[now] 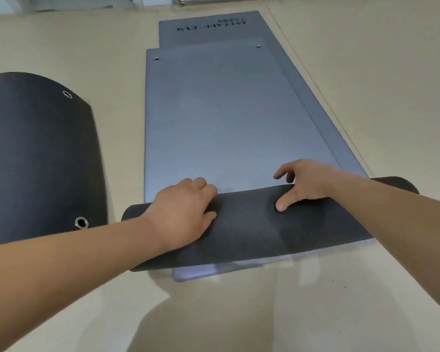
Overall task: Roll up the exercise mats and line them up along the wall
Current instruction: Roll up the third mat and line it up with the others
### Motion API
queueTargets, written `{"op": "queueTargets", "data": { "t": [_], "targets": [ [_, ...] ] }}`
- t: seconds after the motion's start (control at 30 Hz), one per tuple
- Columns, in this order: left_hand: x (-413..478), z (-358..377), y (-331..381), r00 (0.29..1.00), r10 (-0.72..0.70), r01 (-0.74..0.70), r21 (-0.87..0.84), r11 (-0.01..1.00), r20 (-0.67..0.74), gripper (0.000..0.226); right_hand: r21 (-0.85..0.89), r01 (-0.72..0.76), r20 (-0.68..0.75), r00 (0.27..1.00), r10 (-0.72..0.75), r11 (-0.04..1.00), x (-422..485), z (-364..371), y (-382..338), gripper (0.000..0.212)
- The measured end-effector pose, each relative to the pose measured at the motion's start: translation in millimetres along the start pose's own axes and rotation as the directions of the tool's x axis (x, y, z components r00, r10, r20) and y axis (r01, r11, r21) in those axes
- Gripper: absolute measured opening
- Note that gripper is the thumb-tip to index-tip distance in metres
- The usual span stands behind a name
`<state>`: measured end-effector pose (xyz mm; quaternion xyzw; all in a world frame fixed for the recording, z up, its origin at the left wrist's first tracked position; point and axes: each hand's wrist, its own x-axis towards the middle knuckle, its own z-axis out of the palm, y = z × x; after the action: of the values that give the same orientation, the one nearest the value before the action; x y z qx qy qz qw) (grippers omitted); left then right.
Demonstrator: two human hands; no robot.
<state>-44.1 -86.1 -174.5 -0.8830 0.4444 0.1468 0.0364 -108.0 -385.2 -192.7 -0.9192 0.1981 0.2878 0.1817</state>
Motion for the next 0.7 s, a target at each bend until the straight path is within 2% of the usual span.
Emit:
{"op": "queueTargets", "data": {
  "t": [0.03,0.07,0.17,0.27,0.3,0.33,0.43,0.5,0.57,0.7],
  "targets": [
    [-4.5,2.0,6.8,0.998,0.055,-0.054,0.105,0.993,-0.006,0.049,-0.014,-0.03,-0.105,0.994,0.028,0.999,2.5,-2.6,-2.8,0.091],
    [-8.6,6.5,13.6,0.996,0.077,-0.082,0.181,0.98,0.036,0.059,-0.036,-0.06,-0.202,0.978,0.052,0.998,3.9,-4.6,-7.5,0.086],
    [-11.8,27.3,22.9,0.979,-0.023,-0.03,0.25,0.968,0.203,0.117,-0.231,-0.105,-0.375,0.927,0.011,0.967,3.2,-2.7,-32.0,0.066],
    [2.9,43.5,20.2,0.971,-0.099,0.039,0.261,0.965,0.219,0.141,-0.373,0.012,-0.382,0.909,-0.165,0.928,-6.1,8.0,-57.2,0.038],
    [10.9,46.4,18.1,0.971,-0.12,0.063,0.259,0.964,0.208,0.144,-0.369,0.071,-0.339,0.918,-0.205,0.927,-11.7,9.5,-62.4,0.04],
    [19.2,47.7,15.0,0.97,-0.138,0.086,0.251,0.964,0.199,0.146,-0.355,0.11,-0.274,0.937,-0.216,0.928,-17.5,9.7,-65.6,0.05],
    [40.7,44.9,3.3,0.978,-0.155,0.121,0.224,0.967,0.14,0.138,-0.44,0.108,-0.093,0.982,-0.166,0.891,-30.1,14.3,-64.5,0.111],
    [49.8,41.3,-5.4,0.991,-0.109,0.092,0.208,0.974,0.073,0.12,-0.52,0.073,-0.092,0.986,-0.141,0.851,-31.4,30.7,-53.8,0.137],
    [55.6,36.4,-10.8,0.996,-0.065,0.051,0.208,0.977,0.062,0.109,-0.549,0.053,-0.15,0.975,-0.161,0.834,-27.1,48.3,-42.5,0.143],
    [57.3,22.7,-8.8,0.993,-0.061,0.041,0.179,0.983,0.104,0.091,-0.581,0.087,-0.243,0.93,-0.275,0.81,-19.3,44.8,-34.9,0.122]
  ]
}}
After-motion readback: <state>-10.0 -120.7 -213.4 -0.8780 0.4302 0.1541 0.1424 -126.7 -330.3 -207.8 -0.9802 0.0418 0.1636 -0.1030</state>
